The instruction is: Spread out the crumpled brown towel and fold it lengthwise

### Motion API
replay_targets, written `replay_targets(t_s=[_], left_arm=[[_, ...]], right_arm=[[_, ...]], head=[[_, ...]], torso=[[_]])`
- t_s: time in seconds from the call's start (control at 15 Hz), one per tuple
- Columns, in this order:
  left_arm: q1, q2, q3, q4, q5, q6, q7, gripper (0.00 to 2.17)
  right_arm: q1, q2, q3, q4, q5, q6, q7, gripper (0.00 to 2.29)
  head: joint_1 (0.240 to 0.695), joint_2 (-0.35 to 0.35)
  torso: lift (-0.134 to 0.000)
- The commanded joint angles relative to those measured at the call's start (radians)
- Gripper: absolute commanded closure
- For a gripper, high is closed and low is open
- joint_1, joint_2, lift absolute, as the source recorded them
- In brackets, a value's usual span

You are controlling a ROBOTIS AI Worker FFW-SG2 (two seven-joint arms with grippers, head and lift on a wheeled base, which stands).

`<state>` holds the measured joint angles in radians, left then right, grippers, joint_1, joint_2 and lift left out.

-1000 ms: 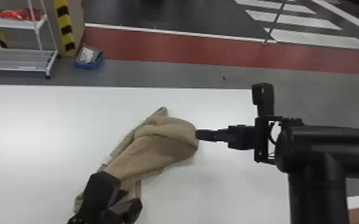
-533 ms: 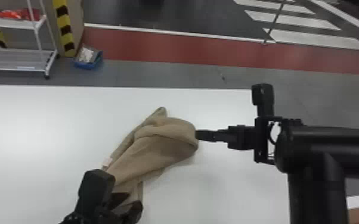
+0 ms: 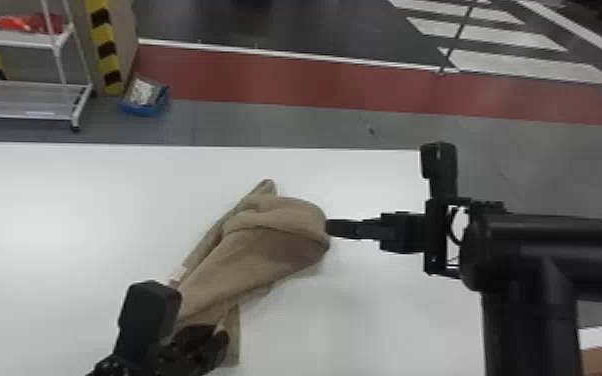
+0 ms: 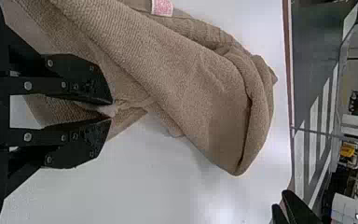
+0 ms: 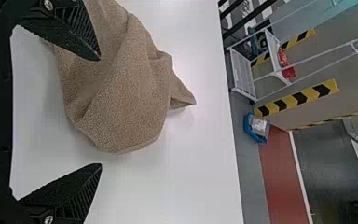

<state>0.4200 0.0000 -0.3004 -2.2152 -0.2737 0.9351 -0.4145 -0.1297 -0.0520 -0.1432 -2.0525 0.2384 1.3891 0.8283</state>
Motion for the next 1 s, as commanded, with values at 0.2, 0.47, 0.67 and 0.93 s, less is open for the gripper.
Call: replay_targets(t_s=[0.2,0.47,0.67,0.93], left_arm=[[0.013,-0.003,0.014,-0.020,0.010,0.000,0.019,1.70],[0.065,-0.003,0.043,-0.207,0.022,0.104,-0.035,1.70],[0.079,-0.003,0.066,-0.296,0.030,0.132,-0.055,1.70],[0.028,-0.003,0.156,-0.412,0.031,0.270,-0.069,1.70]], right_arm=[[0.002,0.000,-0.003,0.000,-0.002,0.000,0.000,0.07],[0.005,-0.002,-0.012,0.000,-0.002,0.006,0.002,0.07],[0.012,-0.002,-0.013,-0.001,-0.002,0.003,0.005,0.07],[0.033,-0.015,-0.015,0.002,0.016,-0.061,0.032,0.07]], head=[[0.695,-0.213],[0.695,-0.207],[0.695,-0.208],[0.695,-0.180]], torso=[[-0.124],[-0.124],[-0.124],[-0.124]])
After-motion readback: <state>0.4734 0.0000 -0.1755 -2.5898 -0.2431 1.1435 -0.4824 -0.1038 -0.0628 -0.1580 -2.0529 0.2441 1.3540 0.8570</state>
